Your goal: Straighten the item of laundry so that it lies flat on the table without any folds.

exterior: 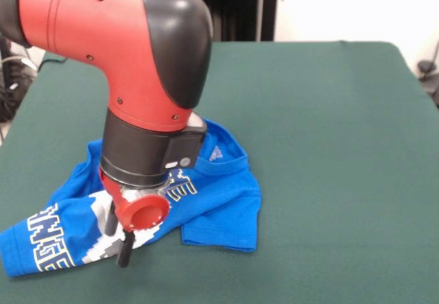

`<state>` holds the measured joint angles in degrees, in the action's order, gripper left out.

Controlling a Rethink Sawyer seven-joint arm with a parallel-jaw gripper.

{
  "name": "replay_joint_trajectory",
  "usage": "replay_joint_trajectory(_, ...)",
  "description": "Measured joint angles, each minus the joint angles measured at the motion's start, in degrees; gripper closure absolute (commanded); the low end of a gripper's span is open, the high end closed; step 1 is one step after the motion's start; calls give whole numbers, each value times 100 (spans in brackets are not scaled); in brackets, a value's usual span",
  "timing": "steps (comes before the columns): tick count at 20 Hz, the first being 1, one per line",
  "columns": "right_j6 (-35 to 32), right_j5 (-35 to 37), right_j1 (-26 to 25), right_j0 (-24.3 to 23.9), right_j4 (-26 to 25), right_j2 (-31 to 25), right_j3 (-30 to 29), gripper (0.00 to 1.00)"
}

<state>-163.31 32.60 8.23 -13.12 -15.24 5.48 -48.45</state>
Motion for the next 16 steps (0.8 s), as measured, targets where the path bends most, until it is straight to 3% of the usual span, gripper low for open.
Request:
replay_joint_trajectory(9, 0, 611, -88, 190, 0, 0, 478, 0)
replay_joint_trajectory(16, 0, 990, -471, 241, 6, -2, 1575, 0)
